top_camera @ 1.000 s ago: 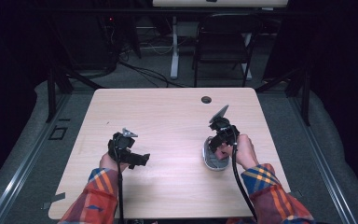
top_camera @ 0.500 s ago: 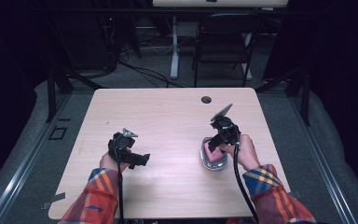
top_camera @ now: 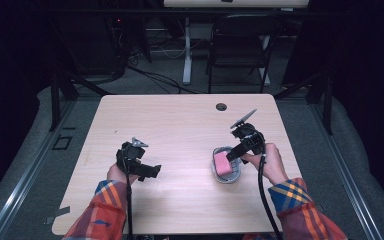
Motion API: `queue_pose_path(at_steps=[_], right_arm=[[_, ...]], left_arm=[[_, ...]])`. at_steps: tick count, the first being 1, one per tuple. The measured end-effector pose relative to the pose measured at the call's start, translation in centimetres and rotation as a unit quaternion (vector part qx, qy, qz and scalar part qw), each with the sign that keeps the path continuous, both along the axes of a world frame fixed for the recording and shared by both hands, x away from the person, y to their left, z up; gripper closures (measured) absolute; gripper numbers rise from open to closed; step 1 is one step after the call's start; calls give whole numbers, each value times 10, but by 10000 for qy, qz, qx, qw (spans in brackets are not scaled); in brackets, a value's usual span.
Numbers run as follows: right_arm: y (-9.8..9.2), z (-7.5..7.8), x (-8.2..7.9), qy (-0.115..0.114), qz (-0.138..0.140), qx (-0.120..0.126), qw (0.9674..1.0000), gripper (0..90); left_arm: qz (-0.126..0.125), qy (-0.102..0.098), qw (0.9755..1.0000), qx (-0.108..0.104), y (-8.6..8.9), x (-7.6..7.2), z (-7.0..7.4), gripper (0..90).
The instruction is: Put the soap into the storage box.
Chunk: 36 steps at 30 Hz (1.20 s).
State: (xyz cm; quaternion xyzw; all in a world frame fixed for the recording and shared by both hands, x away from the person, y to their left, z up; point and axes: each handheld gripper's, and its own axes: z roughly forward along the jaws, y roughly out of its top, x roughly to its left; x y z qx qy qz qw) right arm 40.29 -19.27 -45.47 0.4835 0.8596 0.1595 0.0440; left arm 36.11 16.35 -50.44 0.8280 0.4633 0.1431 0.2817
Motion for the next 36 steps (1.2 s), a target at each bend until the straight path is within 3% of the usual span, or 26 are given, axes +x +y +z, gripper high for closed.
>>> queue_pose_path(at_steps=[3,11,21,29,36], right_arm=[[-7,3,-4,-78,112,72,9999,136],[-30,2,-15,-195,273,29,9994,54],[-60,-5,-29,-269,241,-112,9993,30],[-82,-13,-40,-153,187,-304,9992,0],[-98,-27,-50,-109,117,-312,9994,0]], left_arm=[[-1,2,10000,2,0,0,0,2],[2,-9,10000,-1,0,0,0,2],[-2,-11,10000,15,-1,0,0,2],[0,-3,10000,13,-1,0,0,2],[-12,0,10000,35,-1,0,0,2]])
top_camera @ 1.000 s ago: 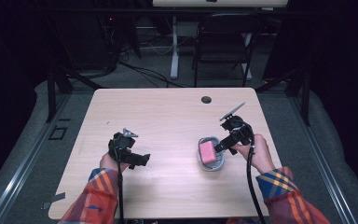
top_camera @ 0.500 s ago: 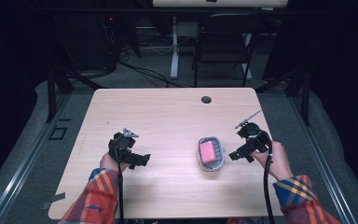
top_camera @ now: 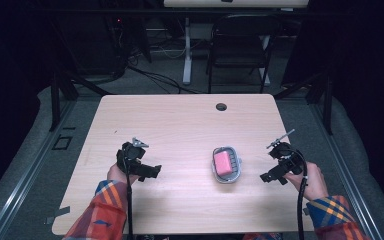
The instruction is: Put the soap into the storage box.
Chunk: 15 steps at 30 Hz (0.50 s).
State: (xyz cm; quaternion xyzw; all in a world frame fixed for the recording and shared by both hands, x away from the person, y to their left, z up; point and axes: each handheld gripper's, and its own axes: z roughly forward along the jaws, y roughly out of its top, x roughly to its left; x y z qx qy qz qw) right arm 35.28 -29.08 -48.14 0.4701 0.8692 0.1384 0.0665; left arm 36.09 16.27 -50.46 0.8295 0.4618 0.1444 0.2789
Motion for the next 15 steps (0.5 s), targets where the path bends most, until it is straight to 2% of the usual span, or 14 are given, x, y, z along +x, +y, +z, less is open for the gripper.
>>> queue_pose_path(at_steps=[3,4,7,9,15], right_arm=[[-4,-7,-5,-33,-35,60,10000,0],[-6,-8,-6,-35,-6,12,10000,0],[-8,-16,-11,-50,-20,131,9999,0],[-12,-19,-14,-4,84,-36,10000,0],[-18,-33,-23,-50,-20,86,9999,0]], left_arm=[[-10,3,10000,0,0,0,0,2],[-15,3,10000,2,0,0,0,2],[-16,3,10000,2,0,0,0,2],[-14,3,10000,3,0,0,0,2],[-28,7,10000,20,0,0,0,2]])
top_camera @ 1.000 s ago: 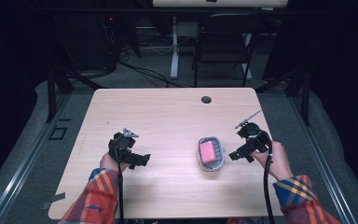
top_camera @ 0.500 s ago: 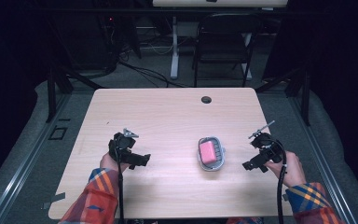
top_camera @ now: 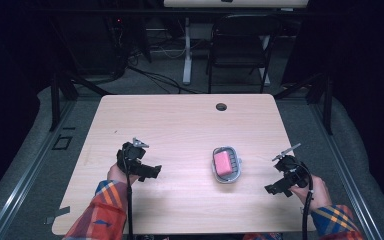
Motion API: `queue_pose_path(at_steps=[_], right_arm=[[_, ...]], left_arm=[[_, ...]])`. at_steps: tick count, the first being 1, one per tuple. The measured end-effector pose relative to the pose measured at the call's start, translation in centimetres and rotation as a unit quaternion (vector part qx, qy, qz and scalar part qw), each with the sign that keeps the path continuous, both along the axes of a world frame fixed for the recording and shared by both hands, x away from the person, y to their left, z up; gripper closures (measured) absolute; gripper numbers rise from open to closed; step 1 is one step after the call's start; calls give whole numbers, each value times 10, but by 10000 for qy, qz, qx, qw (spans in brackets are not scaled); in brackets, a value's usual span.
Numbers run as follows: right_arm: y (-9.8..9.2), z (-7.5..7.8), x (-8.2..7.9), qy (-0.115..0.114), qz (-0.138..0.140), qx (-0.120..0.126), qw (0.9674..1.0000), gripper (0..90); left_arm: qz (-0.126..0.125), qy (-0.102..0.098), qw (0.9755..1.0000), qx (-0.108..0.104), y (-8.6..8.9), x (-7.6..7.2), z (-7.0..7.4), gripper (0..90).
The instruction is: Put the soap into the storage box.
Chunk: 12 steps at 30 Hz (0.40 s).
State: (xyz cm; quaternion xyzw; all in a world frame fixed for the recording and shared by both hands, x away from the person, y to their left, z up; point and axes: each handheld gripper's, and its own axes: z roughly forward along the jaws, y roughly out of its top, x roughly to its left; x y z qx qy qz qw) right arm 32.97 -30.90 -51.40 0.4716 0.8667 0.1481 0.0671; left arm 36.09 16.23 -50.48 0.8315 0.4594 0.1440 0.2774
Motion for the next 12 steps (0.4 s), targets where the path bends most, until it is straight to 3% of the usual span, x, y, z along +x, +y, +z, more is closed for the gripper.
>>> queue_pose_path(at_steps=[1,3,6,8,12], right_arm=[[-2,-7,-2,146,-6,11,9999,0],[-3,-10,-2,174,47,-132,9998,0],[-3,-12,-1,203,90,-151,9996,0],[-2,-13,-1,209,119,-35,9997,0],[3,-17,-1,200,208,-42,9996,0]], left_arm=[[-3,-5,10000,10,0,0,0,2],[-5,-18,10000,30,0,0,0,2],[-15,-15,10000,15,0,0,0,2],[-14,-11,10000,10,0,0,0,2],[-15,-5,10000,28,0,0,0,2]])
